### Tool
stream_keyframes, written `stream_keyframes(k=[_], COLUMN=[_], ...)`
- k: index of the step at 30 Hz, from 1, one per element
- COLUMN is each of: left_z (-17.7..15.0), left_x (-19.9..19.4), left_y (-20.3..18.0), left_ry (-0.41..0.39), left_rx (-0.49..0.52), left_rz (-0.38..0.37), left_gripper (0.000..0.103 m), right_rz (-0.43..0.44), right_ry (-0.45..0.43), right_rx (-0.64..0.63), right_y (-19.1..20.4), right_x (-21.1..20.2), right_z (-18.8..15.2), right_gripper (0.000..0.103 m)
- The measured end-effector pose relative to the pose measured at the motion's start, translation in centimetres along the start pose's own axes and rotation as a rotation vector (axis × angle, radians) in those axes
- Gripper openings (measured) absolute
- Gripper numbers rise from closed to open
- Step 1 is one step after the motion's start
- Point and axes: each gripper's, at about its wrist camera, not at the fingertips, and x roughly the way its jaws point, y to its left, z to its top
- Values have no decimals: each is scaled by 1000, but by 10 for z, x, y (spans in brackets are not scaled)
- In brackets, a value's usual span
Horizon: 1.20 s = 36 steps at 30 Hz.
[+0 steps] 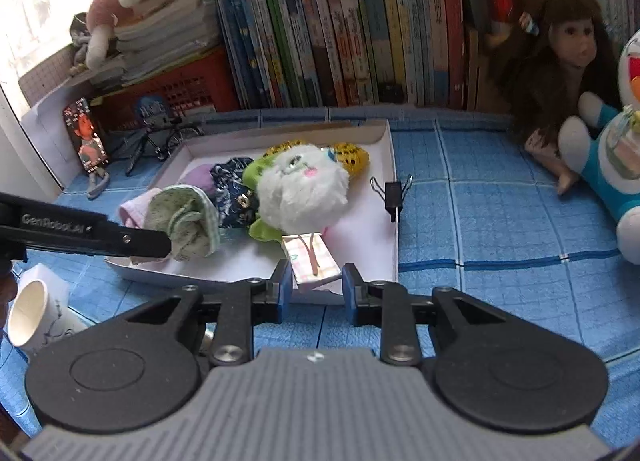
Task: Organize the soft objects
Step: 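Carry the printed packet in left tool and pink packet in right tool over the tray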
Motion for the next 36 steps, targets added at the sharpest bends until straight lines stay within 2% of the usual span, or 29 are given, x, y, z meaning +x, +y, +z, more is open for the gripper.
stream_keyframes(k=[14,24,31,36], left_z=[14,29,39,34], left_x=[55,78,84,83], left_y=[0,5,8,3], left_ry=[44,43,35,51], left_rx=[-17,-30,-52,-27], left_rz=[70,115,114,100], left_gripper=[28,28,28,37], right_rz=[32,40,32,27], right_ry=[50,57,81,91], right_rx=[74,123,132,119], right_y=[-12,-12,-11,-11], right_x=[40,60,71,70], right_z=[6,21,26,24], right_gripper=[33,33,33,38])
